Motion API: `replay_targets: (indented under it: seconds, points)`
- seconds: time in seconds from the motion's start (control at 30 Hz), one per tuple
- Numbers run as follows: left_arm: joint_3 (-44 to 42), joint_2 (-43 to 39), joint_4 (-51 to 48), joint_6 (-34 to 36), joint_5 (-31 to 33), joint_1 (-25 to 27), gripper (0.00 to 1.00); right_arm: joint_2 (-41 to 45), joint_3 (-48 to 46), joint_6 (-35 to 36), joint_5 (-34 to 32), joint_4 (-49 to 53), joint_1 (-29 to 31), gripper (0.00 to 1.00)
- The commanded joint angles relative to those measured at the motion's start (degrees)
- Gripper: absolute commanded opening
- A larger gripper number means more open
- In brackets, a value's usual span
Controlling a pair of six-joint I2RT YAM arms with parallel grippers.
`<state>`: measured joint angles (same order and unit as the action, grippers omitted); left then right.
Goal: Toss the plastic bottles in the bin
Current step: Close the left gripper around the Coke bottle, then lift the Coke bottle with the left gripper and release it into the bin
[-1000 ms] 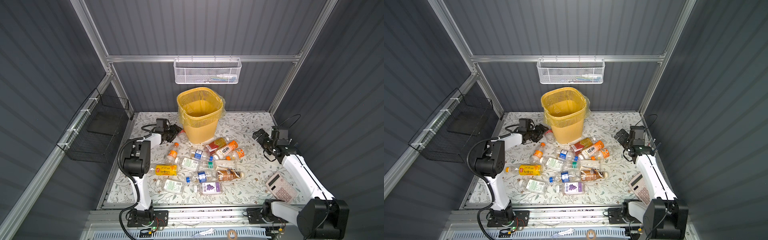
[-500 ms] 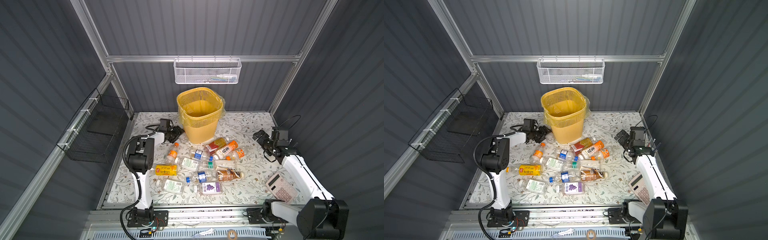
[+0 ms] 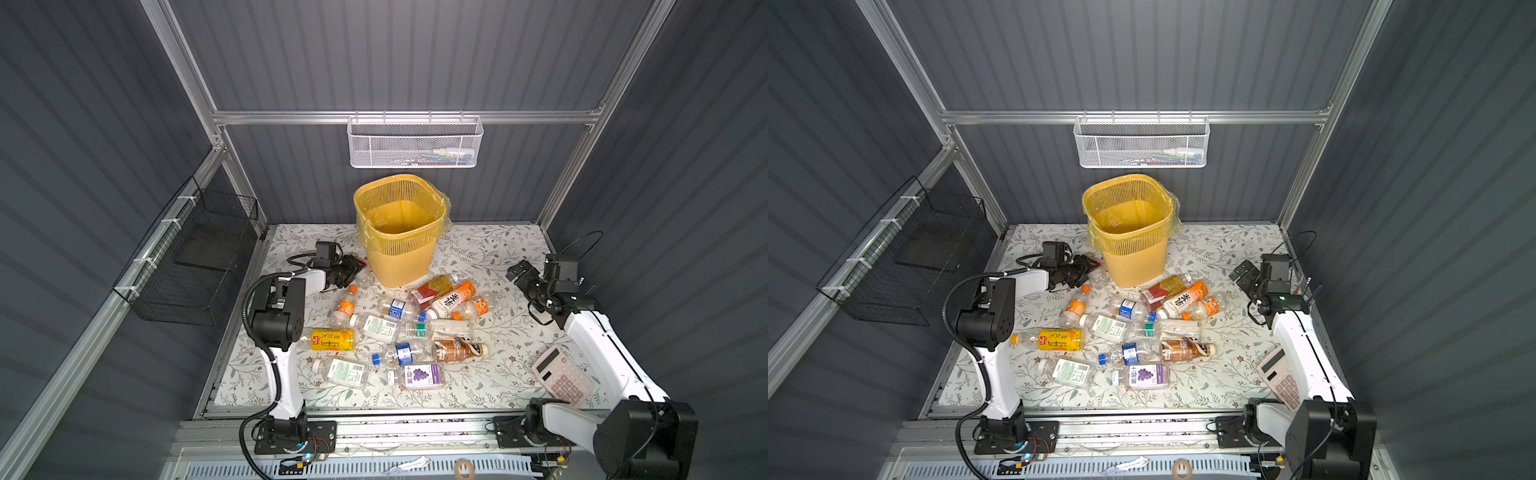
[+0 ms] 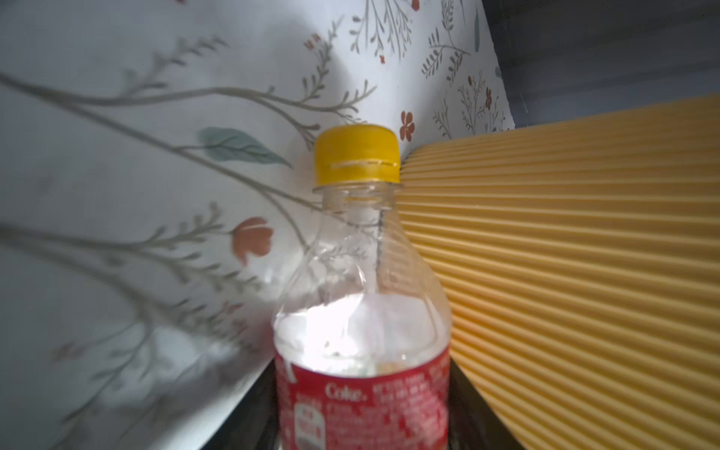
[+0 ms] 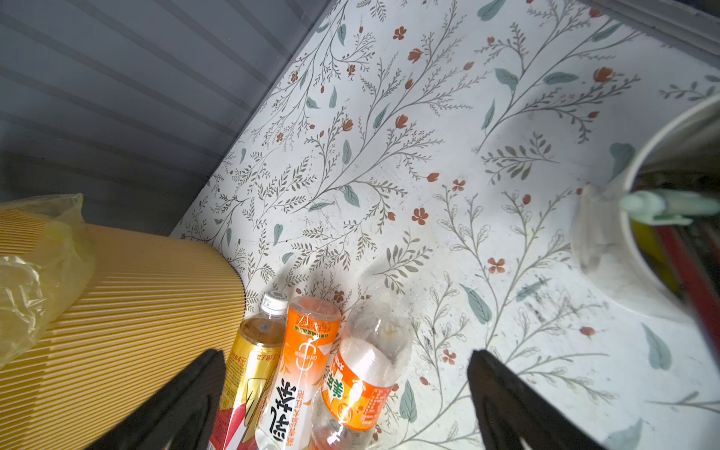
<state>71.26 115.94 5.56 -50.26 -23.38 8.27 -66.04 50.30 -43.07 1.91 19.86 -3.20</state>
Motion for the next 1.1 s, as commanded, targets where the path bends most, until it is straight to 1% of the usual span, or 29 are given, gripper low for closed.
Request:
replay_targets:
  seconds: [0.0,0.1,0.17,0.27,0.4,0.47,0.57,0.63,0.7,0.77,0.83,0.93,1.07]
  points:
    - [-2.2,-7.0,1.1,-0.4,1.5,-1.9,0.56,1.5,-0.8,0.6,-1.2,1.1,-0.6,0.99]
    - [-3.7,-13.0,0.2,1.1,4.0,-3.1,0.56,1.6,-1.6,0.6,-1.6,0.7,-1.1,0.99]
    - [-3.0,-17.3,-1.6,3.8,8.6,-3.4,0.57,3.7,-2.2,0.4,-1.6,0.2,-1.4,0.99]
    - [0.5,-22.4,-4.8,8.3,12.5,-3.4,0.56,4.2,-3.0,-0.1,-0.9,-0.3,-1.9,0.99]
    - [6.3,-26.9,-4.9,12.7,15.6,-2.6,0.56,4.3,-4.1,-1.1,0.7,-1.6,-2.2,0.99]
    - [11.7,-27.9,-5.7,17.1,17.7,-0.1,0.56,4.1,-4.3,-1.6,2.0,-2.5,-2.2,0.99]
    - [21.1,-25.0,-9.9,24.7,17.5,6.8,0.58,3.3,-4.6,-1.8,5.9,-4.7,-2.1,0.99]
    - [28.2,-20.9,-14.4,27.5,14.9,10.4,0.62,2.4,-4.1,-1.5,8.6,-5.2,-2.0,0.99]
    - [35.5,-16.6,-20.2,29.9,12.6,13.3,0.69,2.3,-2.9,-0.7,10.5,-4.6,-2.1,0.99]
    - [41.6,-13.3,-25.8,32.6,14.1,15.7,0.88,0.6,-1.8,0.4,10.4,-3.0,-2.0,0.99]
    - [41.4,-13.4,-25.7,32.7,16.2,16.0,0.99,1.4,-1.5,1.1,8.9,-2.0,-2.1,0.99]
    - [35.4,-17.4,-21.1,32.5,19.9,16.0,1.00,3.8,-2.0,1.5,7.5,-1.7,-2.1,0.99]
    - [31.5,-20.5,-19.5,33.0,23.1,16.0,1.00,4.3,-2.2,0.3,7.1,-0.7,-2.0,0.99]
